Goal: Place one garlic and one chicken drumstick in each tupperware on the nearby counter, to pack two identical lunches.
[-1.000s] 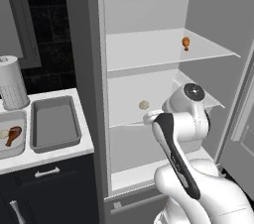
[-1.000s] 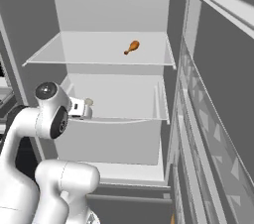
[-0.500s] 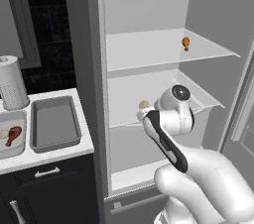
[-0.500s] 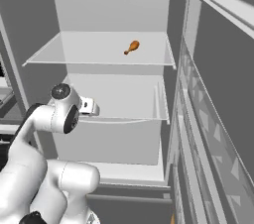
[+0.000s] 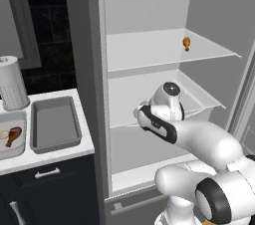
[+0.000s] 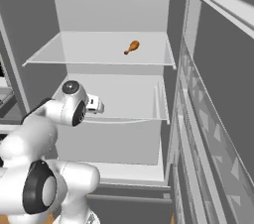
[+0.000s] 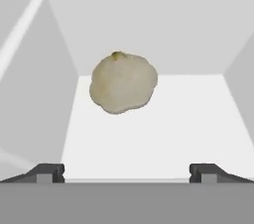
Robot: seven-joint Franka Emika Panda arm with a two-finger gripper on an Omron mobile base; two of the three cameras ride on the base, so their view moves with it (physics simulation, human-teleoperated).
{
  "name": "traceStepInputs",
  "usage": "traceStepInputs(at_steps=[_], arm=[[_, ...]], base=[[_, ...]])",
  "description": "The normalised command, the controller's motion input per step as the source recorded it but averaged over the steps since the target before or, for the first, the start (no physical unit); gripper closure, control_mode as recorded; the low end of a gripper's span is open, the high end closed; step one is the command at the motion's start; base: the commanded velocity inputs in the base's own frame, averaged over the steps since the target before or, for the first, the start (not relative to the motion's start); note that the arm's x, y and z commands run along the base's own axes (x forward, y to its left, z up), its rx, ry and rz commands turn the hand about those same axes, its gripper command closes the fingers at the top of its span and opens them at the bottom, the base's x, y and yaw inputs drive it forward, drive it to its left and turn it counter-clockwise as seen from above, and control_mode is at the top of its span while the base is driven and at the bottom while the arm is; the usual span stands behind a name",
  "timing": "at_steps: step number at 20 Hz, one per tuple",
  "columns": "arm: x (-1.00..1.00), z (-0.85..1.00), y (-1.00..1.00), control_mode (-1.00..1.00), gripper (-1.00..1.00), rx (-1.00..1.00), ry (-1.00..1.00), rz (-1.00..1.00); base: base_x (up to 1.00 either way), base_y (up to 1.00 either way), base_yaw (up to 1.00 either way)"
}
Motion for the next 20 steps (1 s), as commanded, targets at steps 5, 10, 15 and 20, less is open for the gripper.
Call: traceStepInputs(at_steps=[5, 10, 15, 20], arm=[[0.55, -0.21, 0.05, -1.0, -1.0, 0.0, 0.03, 0.0], [0.5, -0.23, 0.05, -1.0, -1.0, 0.0, 0.04, 0.0], [0.11, -0.46, 0.0, -1.0, -1.0, 0.0, 0.01, 0.0], [-0.01, -0.58, 0.0, -1.0, 1.0, 0.0, 0.02, 0.0]], base=[[0.0, 0.0, 0.0], [0.0, 0.0, 0.0], [0.0, 0.0, 0.0], [0.0, 0.0, 0.0]])
